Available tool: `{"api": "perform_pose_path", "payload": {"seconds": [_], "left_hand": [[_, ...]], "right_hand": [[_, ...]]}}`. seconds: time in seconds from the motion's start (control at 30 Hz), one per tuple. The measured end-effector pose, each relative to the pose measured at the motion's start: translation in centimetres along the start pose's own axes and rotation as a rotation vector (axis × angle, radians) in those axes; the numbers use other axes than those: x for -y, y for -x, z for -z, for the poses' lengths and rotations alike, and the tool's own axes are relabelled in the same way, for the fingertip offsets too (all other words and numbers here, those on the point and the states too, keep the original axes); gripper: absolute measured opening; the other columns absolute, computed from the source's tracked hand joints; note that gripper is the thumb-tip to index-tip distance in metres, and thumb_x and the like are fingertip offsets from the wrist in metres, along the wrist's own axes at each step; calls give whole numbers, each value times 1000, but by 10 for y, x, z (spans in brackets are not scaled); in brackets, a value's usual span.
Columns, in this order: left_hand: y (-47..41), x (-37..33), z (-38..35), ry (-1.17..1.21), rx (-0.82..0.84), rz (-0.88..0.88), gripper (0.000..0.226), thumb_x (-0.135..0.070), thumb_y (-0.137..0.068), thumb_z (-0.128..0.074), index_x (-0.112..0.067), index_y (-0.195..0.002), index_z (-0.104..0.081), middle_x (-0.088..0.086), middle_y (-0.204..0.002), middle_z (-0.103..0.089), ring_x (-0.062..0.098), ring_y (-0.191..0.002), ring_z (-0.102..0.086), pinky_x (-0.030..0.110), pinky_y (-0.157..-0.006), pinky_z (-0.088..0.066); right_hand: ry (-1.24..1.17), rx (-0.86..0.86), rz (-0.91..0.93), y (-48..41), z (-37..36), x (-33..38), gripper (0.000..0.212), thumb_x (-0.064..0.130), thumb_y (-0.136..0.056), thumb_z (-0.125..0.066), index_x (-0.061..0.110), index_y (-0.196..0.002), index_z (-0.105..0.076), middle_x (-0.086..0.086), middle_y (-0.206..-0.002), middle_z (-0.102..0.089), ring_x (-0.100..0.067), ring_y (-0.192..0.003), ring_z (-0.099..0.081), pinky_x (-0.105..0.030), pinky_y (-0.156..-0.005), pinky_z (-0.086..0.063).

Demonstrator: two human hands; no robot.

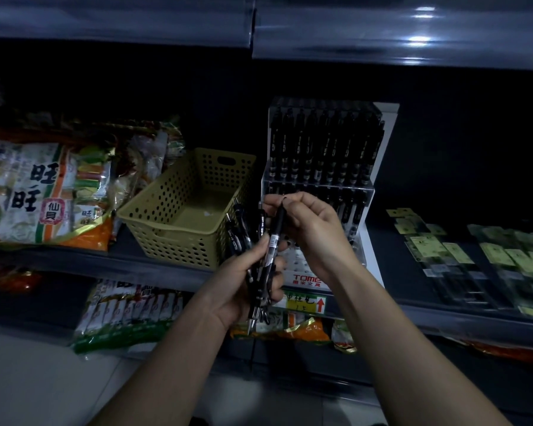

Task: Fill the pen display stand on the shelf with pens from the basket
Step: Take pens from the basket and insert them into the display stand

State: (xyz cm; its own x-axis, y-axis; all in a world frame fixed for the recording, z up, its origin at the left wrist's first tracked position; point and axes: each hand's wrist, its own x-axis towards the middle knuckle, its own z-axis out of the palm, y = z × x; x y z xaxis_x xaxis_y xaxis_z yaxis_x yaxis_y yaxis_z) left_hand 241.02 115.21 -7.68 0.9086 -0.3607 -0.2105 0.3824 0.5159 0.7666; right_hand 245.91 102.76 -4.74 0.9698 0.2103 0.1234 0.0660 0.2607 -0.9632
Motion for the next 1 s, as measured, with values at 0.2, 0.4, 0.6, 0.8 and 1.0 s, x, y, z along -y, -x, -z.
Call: {"api": "perform_pose_path", "payload": {"seconds": [0.2, 0.4, 0.6, 0.8, 1.0], "left_hand": [[-4, -2, 4, 29, -103, -68, 29, -34, -76, -64, -8, -88, -65, 2, -66, -60, 13, -50, -54, 26, -46, -47], [-5, -9, 10, 219, -101, -153, 24, -26, -82, -57, -11, -100, -55, 1, -71, -56, 14, -55, -54, 27, -53, -50], [-7, -12, 9, 230, -176, -294, 25, -29, -80, -57, -8, -94, -55, 0, -74, -62, 12, -56, -57, 28, -56, -53], [-11, -13, 16, 214, -246, -362, 16, -28, -77, -62, -13, -78, -58, -2, -69, -53, 13, -66, -55, 23, -56, -51], [-8, -12, 18, 128, -374, -290, 28, -31, -65, -74, -10, -80, -62, 1, -67, -58, 11, -57, -55, 22, -52, -48]], "right_hand": [[40, -97, 58, 0, 3, 4, 18, 8, -94, -52, 16, -81, -62, 9, -74, -63, -5, -71, -56, -24, -72, -45], [-134, -242, 67, 1, 4, 10, 18, 17, -98, -51, 14, -80, -48, 1, -57, -54, -11, -43, -47, -22, -39, -34], [-197, -222, 40, 2, 1, 5, 10, 10, -95, -54, 11, -86, -50, -9, -73, -69, -17, -60, -64, -22, -49, -47], [112, 117, -78, 6, -1, -6, 14, -5, -87, -58, 8, -84, -58, -8, -71, -69, -18, -56, -62, -24, -46, -45], [380, 255, -66, 3, 4, -3, 17, -8, -82, -64, 9, -83, -63, -7, -71, -62, -10, -56, -57, -23, -47, -42]]}}
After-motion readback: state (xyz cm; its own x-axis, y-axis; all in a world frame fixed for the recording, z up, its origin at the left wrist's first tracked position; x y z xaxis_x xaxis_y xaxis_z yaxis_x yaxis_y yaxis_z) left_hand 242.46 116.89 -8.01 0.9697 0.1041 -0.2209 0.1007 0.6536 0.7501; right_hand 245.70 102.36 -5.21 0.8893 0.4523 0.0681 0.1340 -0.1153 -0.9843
